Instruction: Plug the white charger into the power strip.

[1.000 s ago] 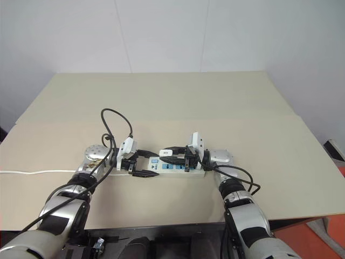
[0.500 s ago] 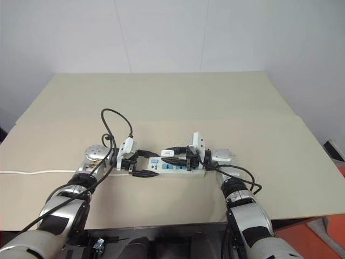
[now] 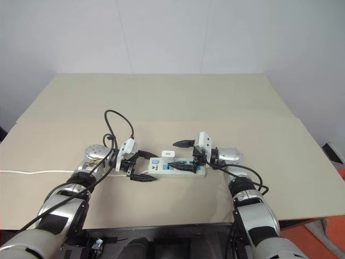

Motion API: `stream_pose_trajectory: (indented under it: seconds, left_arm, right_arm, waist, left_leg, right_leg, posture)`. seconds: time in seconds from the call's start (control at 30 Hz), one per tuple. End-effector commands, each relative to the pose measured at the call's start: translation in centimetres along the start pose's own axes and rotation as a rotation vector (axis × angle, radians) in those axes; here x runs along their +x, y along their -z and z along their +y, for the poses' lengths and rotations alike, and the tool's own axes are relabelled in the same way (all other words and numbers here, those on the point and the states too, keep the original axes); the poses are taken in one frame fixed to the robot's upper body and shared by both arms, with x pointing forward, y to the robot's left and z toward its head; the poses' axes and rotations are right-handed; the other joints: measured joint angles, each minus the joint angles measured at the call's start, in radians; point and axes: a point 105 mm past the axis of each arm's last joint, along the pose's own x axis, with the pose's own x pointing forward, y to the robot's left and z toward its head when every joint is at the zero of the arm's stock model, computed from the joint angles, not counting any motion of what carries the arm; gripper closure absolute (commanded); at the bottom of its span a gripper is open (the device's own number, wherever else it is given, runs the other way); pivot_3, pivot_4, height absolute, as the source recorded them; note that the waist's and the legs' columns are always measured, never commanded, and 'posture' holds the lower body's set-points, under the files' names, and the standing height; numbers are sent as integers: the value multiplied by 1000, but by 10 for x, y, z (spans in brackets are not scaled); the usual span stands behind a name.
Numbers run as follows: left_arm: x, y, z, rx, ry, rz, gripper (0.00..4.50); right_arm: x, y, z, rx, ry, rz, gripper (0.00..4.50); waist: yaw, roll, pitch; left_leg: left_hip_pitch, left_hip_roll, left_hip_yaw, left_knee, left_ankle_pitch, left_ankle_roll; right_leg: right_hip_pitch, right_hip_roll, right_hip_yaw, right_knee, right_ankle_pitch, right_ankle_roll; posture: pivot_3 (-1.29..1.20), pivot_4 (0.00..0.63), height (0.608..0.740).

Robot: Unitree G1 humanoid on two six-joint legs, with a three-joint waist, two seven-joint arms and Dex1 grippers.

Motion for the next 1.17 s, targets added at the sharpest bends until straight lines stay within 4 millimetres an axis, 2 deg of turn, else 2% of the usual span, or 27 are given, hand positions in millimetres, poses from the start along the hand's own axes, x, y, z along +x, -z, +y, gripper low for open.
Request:
stream_pose_trajectory:
  seconds: [0.03,0.1,0.17,0.23,0.3,0.4,0.47,0.6,0.7,0.77,1.03,1.17]
  left_arm:
    - [-14,-22,4,79,-60,-128,14]
    - [-23,-29,4,95,-98,-184,14]
    - [-46,-37,-1,68,-139,-248,14]
    - [-59,-42,-7,50,-145,-269,14]
    - [-81,-43,-14,44,-183,-240,14]
    - [-112,-39,-21,58,-262,-172,14]
    - [-127,-33,-25,65,-305,-112,14]
    - [-150,-25,-37,57,-351,-33,14]
    - [-160,-23,-45,37,-368,-8,14]
    - [-160,-23,-48,30,-373,0,14]
    - [-150,-32,-49,32,-371,-1,14]
    - [-153,-35,-50,4,-368,6,14]
  right_arm:
    - [-15,33,18,84,-13,111,0]
    - [-17,27,16,59,-5,96,0]
    - [-23,7,11,-3,16,38,0]
    - [-30,-7,9,-38,42,3,0]
    - [-51,-31,10,-96,50,-25,0]
    - [-88,-59,14,-161,46,40,0]
    - [-113,-69,18,-176,38,134,0]
    - [-158,-79,21,-172,73,310,0]
    - [-184,-83,23,-171,107,382,0]
    - [-193,-83,24,-168,131,410,0]
    - [-208,-79,31,-211,186,439,0]
    - [-209,-80,30,-227,209,443,0]
  waist:
    - [2,0,0]
    - [3,1,0]
    - [3,2,1]
    - [-1,4,4]
    - [4,9,9]
    - [14,16,15]
    - [22,19,17]
    - [26,19,18]
    - [26,17,20]
    - [26,17,20]
    - [26,16,21]
    - [26,16,21]
  left_leg:
    - [0,0,-1,0,0,0]
    - [-1,0,-5,0,0,0]
    - [-3,0,-7,0,0,0]
    - [-5,0,-7,0,0,0]
    - [-6,0,-8,-1,0,0]
    - [-12,-4,-6,-1,0,0]
    - [-18,-5,-4,0,0,0]
    - [-19,-3,-1,-1,0,0]
    - [-20,-2,4,-1,0,0]
    - [-20,-2,4,-1,0,0]
    - [-20,-2,6,-1,0,0]
    - [-20,-2,6,-1,0,0]
  right_leg:
    - [0,0,0,0,0,0]
    - [-1,-1,0,0,0,0]
    - [-2,-2,0,0,0,0]
    - [-4,-3,0,-1,0,0]
    - [-5,-5,-1,-1,0,0]
    - [-11,-11,-1,-1,-1,1]
    - [-17,-12,0,0,0,2]
    - [-18,-9,-2,-3,-1,2]
    - [-19,-6,-2,-3,-1,1]
    - [-19,-7,-2,-3,-1,1]
    - [-18,-7,-1,-3,-2,2]
    - [-18,-6,-1,-3,-2,2]
  posture:
    - [0,150,740]
    - [0,150,740]
    - [0,150,740]
    - [0,150,740]
    - [0,150,740]
    - [0,150,740]
    - [0,150,740]
    - [0,150,740]
    - [0,150,740]
    - [0,150,740]
    - [0,150,740]
    - [0,150,740]
